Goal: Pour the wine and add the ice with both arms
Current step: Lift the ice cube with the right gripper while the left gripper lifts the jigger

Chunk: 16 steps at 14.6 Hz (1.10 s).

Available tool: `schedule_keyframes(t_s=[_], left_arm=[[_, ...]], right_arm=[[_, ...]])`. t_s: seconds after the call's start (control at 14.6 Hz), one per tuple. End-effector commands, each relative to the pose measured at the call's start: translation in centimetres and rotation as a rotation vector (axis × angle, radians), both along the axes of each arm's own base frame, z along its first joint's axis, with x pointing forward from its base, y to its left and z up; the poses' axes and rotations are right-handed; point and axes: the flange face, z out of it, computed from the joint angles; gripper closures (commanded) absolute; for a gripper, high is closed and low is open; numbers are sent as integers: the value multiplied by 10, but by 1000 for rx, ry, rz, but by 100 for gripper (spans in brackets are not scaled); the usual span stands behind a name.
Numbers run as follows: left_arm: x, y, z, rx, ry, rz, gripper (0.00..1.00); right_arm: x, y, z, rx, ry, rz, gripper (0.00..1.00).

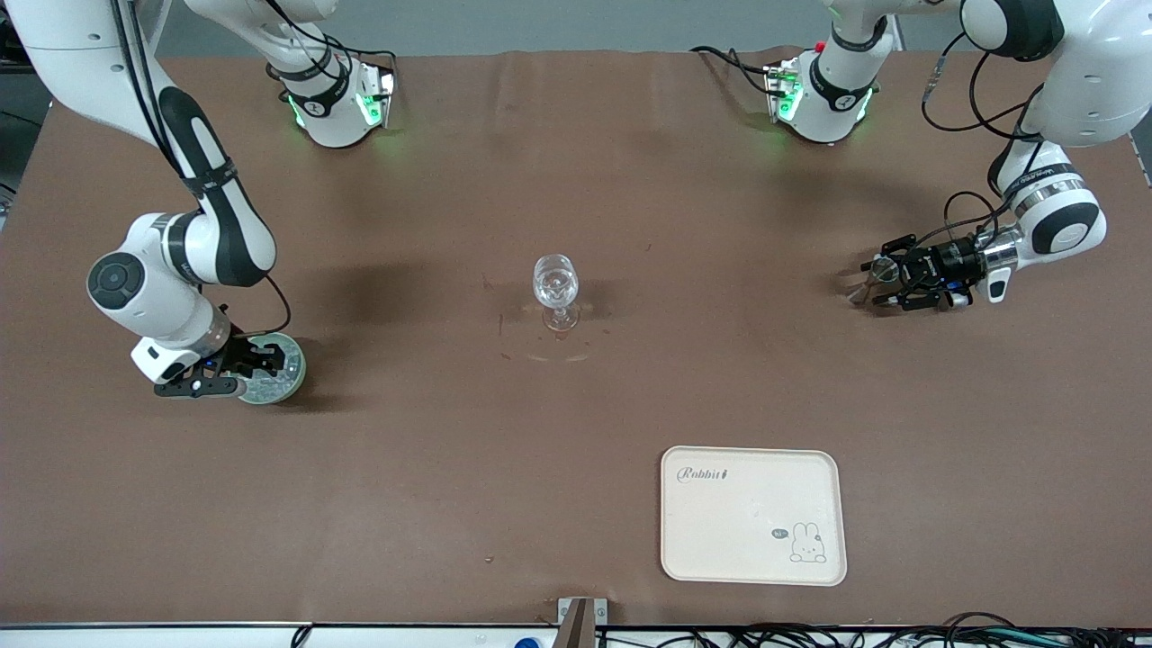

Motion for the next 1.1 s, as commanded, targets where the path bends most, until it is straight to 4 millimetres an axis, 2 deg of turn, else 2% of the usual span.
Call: schedule_keyframes(t_s=[0.0, 0.21, 0.34, 0.48, 0.68, 0.82, 1.03], left_arm=[[0, 0, 4, -20, -4, 21, 38], [-3, -1, 3, -27, 6, 25, 46], [-3, -1, 1, -34, 13, 24, 47], [-4, -1, 1, -34, 15, 24, 47], [-4, -1, 0, -34, 16, 26, 47], [-4, -2, 0, -35, 14, 24, 53], [-3, -1, 1, -34, 12, 24, 76]], right_arm=[[-2, -3, -13, -7, 7, 10, 56], [-1, -3, -12, -7, 9, 7, 69], [2, -2, -9, -6, 8, -1, 76], [5, -1, -5, -6, 7, -1, 79], [11, -2, 12, -5, 82, -4, 79], [19, -1, 42, -6, 108, -5, 82], [30, -1, 95, -6, 141, -11, 89]])
